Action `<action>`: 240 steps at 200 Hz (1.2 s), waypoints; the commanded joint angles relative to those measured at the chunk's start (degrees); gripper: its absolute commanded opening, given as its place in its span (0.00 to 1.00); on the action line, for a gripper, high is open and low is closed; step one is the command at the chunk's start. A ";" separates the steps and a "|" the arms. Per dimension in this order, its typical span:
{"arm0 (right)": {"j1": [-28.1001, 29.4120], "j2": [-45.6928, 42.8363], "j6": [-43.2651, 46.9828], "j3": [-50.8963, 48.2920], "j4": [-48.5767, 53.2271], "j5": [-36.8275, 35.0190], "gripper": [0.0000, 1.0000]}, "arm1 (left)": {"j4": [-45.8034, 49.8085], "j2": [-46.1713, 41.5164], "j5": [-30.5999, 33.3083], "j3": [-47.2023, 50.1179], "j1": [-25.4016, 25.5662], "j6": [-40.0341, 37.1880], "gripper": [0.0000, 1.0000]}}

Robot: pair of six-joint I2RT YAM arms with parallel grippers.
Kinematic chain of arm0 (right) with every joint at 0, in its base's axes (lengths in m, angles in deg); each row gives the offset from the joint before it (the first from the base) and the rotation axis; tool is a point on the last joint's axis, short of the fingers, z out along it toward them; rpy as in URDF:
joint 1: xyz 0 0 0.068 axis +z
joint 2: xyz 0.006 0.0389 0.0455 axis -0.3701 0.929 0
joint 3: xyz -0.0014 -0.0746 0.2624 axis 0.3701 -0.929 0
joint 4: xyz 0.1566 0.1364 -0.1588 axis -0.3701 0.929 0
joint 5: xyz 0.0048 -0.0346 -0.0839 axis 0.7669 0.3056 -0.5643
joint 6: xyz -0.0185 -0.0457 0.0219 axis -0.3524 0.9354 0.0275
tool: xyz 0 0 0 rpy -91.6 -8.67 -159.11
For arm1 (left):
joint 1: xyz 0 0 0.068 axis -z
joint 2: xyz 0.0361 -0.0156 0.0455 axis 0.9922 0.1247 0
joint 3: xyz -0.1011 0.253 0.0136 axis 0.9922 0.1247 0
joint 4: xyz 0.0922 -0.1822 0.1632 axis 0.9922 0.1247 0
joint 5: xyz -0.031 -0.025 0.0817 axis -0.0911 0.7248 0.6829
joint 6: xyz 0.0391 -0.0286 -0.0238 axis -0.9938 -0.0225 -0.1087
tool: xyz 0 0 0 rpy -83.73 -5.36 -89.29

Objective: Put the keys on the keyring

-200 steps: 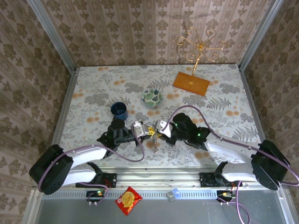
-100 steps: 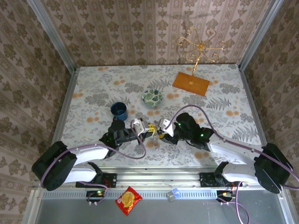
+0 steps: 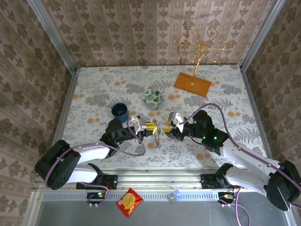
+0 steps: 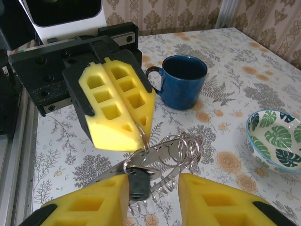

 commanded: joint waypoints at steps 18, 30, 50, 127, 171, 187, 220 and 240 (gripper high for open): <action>-0.26 0.36 2.50 1.62 1.65 5.78 0.32 | -3.62 -2.08 -6.02 -1.85 -0.38 0.90 0.00; -0.32 0.52 2.75 2.20 2.03 7.32 0.32 | -2.83 -2.60 -6.66 -2.19 -0.28 0.90 0.00; -0.26 0.80 3.13 2.50 1.99 9.36 0.31 | -2.00 -3.09 -6.85 -2.33 -0.19 0.73 0.00; -0.21 1.57 3.66 3.68 1.12 9.89 0.27 | -0.56 -3.72 -6.52 -2.61 0.55 -0.23 0.00; 0.75 2.26 5.25 4.16 3.04 7.35 0.23 | 1.23 -4.23 -4.12 -3.36 0.85 1.17 0.00; 1.30 2.70 6.64 4.31 3.83 5.17 0.19 | 1.52 -4.47 -3.46 -3.41 0.90 1.94 0.00; 2.15 3.63 9.06 4.90 5.98 4.01 0.08 | 1.78 -4.85 -1.66 -3.53 1.27 3.21 0.00; 3.19 4.48 10.61 5.39 8.09 3.52 0.04 | 2.17 -4.96 0.10 -3.83 1.63 4.21 0.00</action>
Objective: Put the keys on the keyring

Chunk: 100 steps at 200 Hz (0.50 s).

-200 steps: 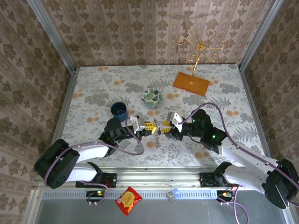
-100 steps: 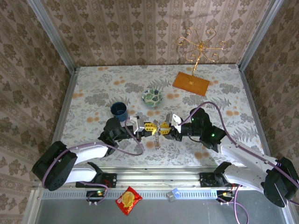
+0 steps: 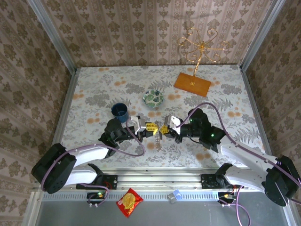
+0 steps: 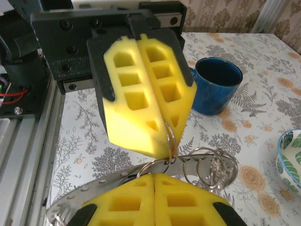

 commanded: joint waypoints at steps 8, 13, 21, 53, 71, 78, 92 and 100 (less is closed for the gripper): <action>1.72 1.44 3.65 2.20 4.22 -1.74 0.03 | -0.58 -1.60 2.90 -2.63 0.85 2.93 0.00; 1.98 1.75 3.93 2.33 4.63 -1.93 0.02 | -0.52 -1.49 3.23 -2.73 1.01 3.25 0.00; 2.36 2.12 4.28 2.46 5.08 -2.16 0.02 | -0.40 -1.50 3.25 -2.90 1.18 3.67 0.00; 2.68 2.19 3.89 2.46 5.38 -2.88 0.10 | -0.27 -2.01 3.25 -3.08 1.40 4.05 0.00; 2.36 0.32 2.63 2.15 5.17 -3.33 0.26 | -0.22 -2.62 2.87 -2.78 1.24 3.68 0.00; 1.95 -0.95 2.09 1.74 4.91 -3.09 0.27 | -0.31 -2.88 2.45 -2.61 1.01 3.58 0.00; 0.79 -3.86 0.87 0.94 4.54 -1.90 0.28 | -0.32 -3.49 0.84 -2.18 0.40 3.56 0.00; 0.12 -5.44 0.31 0.47 4.33 -0.92 0.28 | -0.09 -3.82 -0.12 -2.00 -0.12 3.35 0.00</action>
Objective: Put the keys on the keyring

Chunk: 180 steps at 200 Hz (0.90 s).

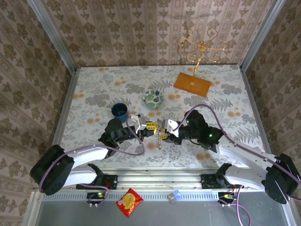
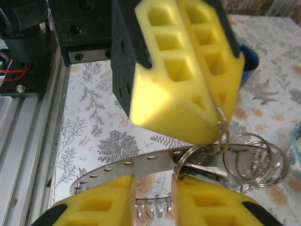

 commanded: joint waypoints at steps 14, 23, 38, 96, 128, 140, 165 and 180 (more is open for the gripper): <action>-2.48 -7.13 -3.17 -0.94 -1.03 3.00 0.28 | -0.93 -2.91 -4.35 -1.20 -1.71 0.10 0.00; -2.83 -7.44 -3.69 -0.88 -1.54 3.70 0.28 | -0.20 -3.28 -5.04 -1.20 -1.78 -1.02 0.00; -2.94 -6.65 -4.33 -0.32 -2.27 4.91 0.28 | 0.05 -3.49 -5.53 -0.95 -1.76 -2.40 0.00; -2.94 -2.20 -5.28 2.02 -5.89 7.43 0.27 | -0.27 -4.28 -6.16 -0.47 -1.71 -3.55 0.00; -2.95 -1.03 -5.46 2.60 -6.29 8.08 0.28 | 0.00 -4.19 -5.68 -0.49 -1.78 -4.11 0.00; -2.93 -0.81 -5.55 2.63 -6.30 8.08 0.28 | 0.00 -4.07 -5.56 -0.56 -1.78 -4.12 0.00; -2.96 -1.24 -5.97 2.60 -6.51 8.20 0.29 | 0.19 -4.02 -5.55 -0.66 -1.72 -4.12 0.00; -2.94 -2.21 -6.23 2.54 -6.12 8.27 0.29 | 0.35 -4.08 -5.55 -0.63 -1.71 -4.20 0.00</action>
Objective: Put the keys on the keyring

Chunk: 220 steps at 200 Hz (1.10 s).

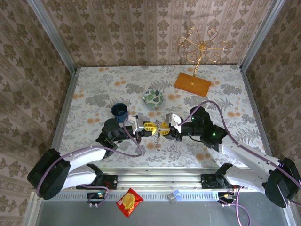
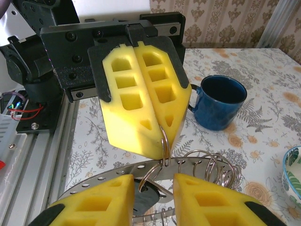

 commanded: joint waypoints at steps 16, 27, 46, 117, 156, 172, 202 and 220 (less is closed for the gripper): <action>-0.51 -2.73 -0.81 1.88 0.08 1.36 0.29 | 0.25 -1.29 -0.97 -0.75 -0.25 -1.58 0.00; -1.00 -3.61 -0.93 1.65 0.59 1.20 0.29 | 0.70 -1.29 -1.09 -0.81 -0.12 -2.06 0.00; -1.83 -4.22 -1.18 1.61 0.75 1.34 0.29 | 1.32 -1.50 -1.16 -0.91 0.10 -2.91 0.00; -1.94 1.14 -0.14 4.67 1.86 5.16 0.29 | 2.93 -2.30 -1.61 -1.00 0.84 -5.25 0.00; -1.84 3.45 0.90 5.48 2.78 6.22 0.26 | 2.84 -2.30 -1.88 -1.08 0.94 -5.46 0.00; -1.85 3.76 1.21 5.29 3.04 6.28 0.24 | 2.67 -2.37 -1.88 -1.09 0.94 -5.22 0.00; -1.86 3.92 1.44 4.78 3.26 6.35 0.21 | 2.66 -2.29 -1.88 -1.10 0.94 -5.17 0.00; -1.86 4.02 1.62 4.78 3.65 6.70 0.21 | 2.44 -2.12 -1.97 -1.17 0.93 -5.05 0.00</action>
